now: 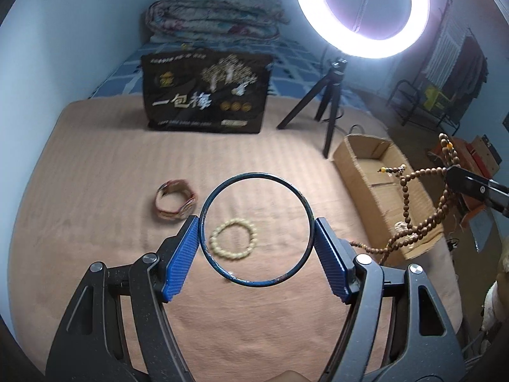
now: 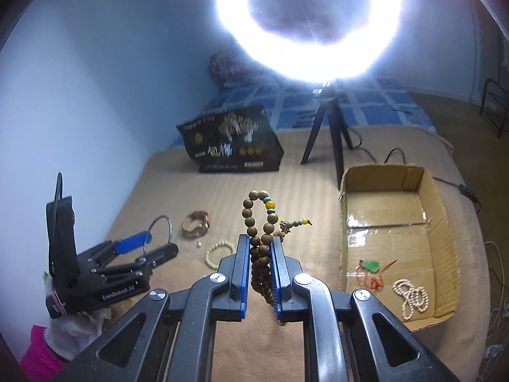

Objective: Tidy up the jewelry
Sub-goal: 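Lift and carry the bangle and mala with both tools into the box, then open both tools to release the bangle and mala in the box, then move both tools back over the red-strap watch and pearl earring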

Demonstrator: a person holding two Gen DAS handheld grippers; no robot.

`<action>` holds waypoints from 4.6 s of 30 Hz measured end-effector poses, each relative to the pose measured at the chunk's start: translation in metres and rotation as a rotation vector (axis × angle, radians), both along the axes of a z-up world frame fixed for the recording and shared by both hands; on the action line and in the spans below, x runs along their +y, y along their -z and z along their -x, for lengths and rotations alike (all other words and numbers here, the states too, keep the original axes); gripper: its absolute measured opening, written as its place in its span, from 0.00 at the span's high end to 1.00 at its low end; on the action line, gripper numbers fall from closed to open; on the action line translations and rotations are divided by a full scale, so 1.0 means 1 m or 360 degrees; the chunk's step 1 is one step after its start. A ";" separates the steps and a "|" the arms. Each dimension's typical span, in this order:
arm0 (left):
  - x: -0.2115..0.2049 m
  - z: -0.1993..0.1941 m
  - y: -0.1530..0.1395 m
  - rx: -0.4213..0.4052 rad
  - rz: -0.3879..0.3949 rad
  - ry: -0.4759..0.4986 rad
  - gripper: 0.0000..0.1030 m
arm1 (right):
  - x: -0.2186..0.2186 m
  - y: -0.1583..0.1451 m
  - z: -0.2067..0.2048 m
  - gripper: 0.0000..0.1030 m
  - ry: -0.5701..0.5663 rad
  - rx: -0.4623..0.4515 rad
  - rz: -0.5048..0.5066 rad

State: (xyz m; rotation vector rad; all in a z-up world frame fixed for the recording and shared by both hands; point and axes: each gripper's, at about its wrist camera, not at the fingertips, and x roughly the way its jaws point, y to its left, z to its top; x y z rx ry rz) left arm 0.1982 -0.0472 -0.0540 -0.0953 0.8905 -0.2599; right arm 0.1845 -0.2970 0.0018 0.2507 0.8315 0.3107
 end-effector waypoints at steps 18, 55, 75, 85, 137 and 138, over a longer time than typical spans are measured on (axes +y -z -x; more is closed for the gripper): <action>-0.069 -0.011 -0.023 -0.0061 0.0052 0.0184 0.29 | -0.087 -0.031 0.008 0.90 0.0277 -0.0159 -0.0070; -0.241 -0.110 0.053 0.0065 -0.0086 0.0460 0.29 | -0.180 0.072 -0.064 0.90 0.0377 0.0093 -0.0083; -0.241 -0.115 0.066 0.0119 -0.0127 0.0439 0.28 | -0.185 0.086 -0.064 0.55 0.0397 0.0156 -0.0078; -0.231 -0.102 0.049 0.0076 -0.0131 0.0431 0.28 | -0.183 0.078 -0.056 0.53 0.0395 0.0149 -0.0047; 0.095 -0.078 0.038 0.0207 -0.0083 -0.0167 0.28 | 0.083 0.091 -0.050 0.22 -0.0180 0.0290 0.0148; 0.098 -0.079 0.043 0.0226 -0.0073 -0.0175 0.28 | 0.087 0.095 -0.052 0.22 -0.0187 0.0310 0.0138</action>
